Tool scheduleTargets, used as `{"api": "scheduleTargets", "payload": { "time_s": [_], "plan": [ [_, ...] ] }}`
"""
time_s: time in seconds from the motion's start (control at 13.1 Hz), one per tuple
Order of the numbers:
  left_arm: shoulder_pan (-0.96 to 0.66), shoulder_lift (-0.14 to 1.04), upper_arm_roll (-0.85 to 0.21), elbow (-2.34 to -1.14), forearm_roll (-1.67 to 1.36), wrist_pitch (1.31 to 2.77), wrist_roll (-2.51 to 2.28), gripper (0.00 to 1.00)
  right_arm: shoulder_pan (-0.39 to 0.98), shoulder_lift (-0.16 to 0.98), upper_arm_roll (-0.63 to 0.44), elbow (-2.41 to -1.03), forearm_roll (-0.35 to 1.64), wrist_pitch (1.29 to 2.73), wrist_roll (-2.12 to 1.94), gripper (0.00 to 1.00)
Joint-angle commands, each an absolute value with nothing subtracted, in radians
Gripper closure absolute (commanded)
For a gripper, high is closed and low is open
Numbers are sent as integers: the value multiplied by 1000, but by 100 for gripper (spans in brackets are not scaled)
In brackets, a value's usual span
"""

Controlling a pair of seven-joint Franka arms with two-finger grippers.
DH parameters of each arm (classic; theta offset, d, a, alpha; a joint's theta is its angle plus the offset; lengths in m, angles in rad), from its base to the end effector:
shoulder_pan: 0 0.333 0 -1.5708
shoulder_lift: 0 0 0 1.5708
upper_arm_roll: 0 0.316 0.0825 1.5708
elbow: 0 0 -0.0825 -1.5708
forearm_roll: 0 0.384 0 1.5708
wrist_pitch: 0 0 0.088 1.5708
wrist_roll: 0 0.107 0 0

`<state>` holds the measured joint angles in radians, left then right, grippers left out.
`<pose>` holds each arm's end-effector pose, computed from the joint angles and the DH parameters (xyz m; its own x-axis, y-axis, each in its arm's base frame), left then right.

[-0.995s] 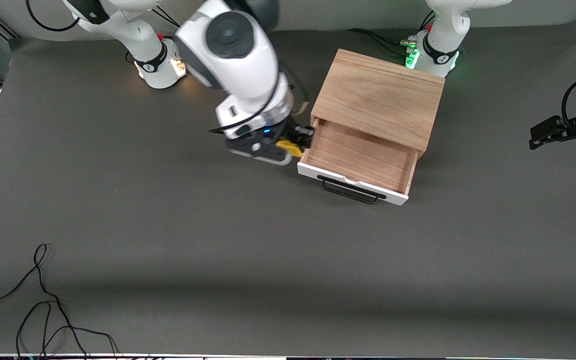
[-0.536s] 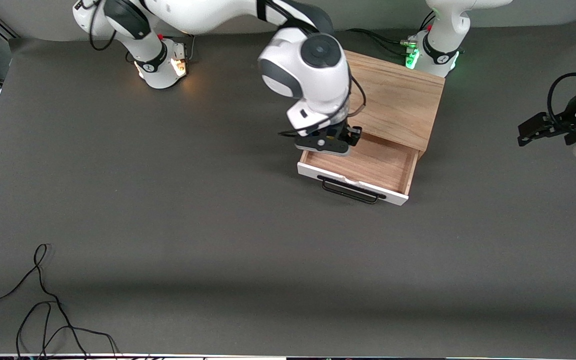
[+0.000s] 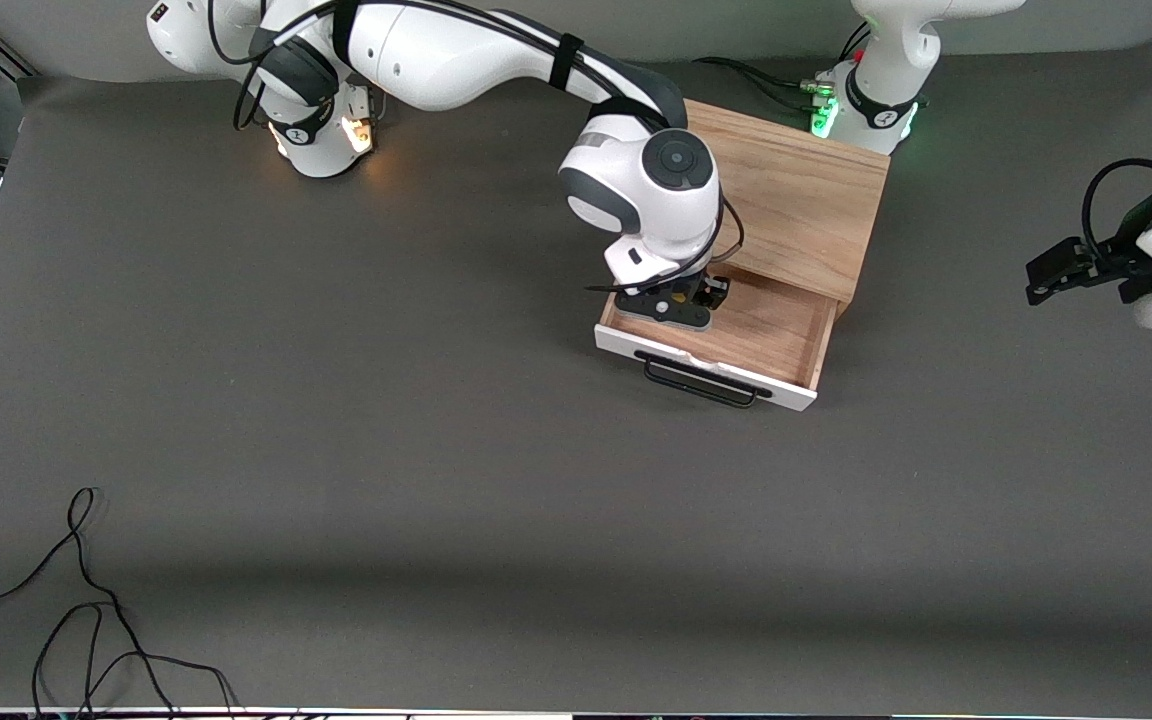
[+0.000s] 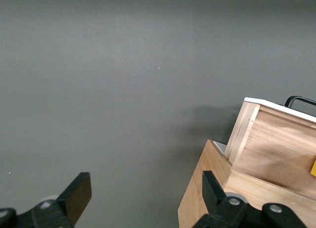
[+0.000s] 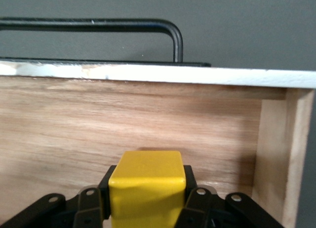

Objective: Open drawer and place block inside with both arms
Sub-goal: 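Carry the yellow cube with the right gripper over the open drawer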

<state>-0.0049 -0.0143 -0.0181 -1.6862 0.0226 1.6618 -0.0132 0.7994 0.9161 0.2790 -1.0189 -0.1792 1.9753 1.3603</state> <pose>0.5552 -0.0106 0.5856 0.9999 -0.0119 -0.0098 -0.0121 -0.9997 -0.0229 0.4464 0.6424 0.3108 0.9460 -0.3221 -0.0360 -0.3240 -0.9430 -0.0767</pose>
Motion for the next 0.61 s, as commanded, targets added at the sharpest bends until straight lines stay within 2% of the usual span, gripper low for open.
{"api": "scheduleTargets", "payload": {
  "time_s": [0.0, 0.08, 0.54],
  "plan": [
    [-70, 46, 11, -1611, 23, 1646, -26, 0, 816, 937, 272, -982, -206, 1980, 1399, 27],
    [-89, 46, 34, -1612, 21, 1647, -25, 0, 818, 936, 272, -982, -206, 1980, 1401, 0],
    [-86, 41, 43, -1617, 15, 1647, -14, 0, 815, 914, 279, -968, -261, 1968, 1456, 0]
  ]
}}
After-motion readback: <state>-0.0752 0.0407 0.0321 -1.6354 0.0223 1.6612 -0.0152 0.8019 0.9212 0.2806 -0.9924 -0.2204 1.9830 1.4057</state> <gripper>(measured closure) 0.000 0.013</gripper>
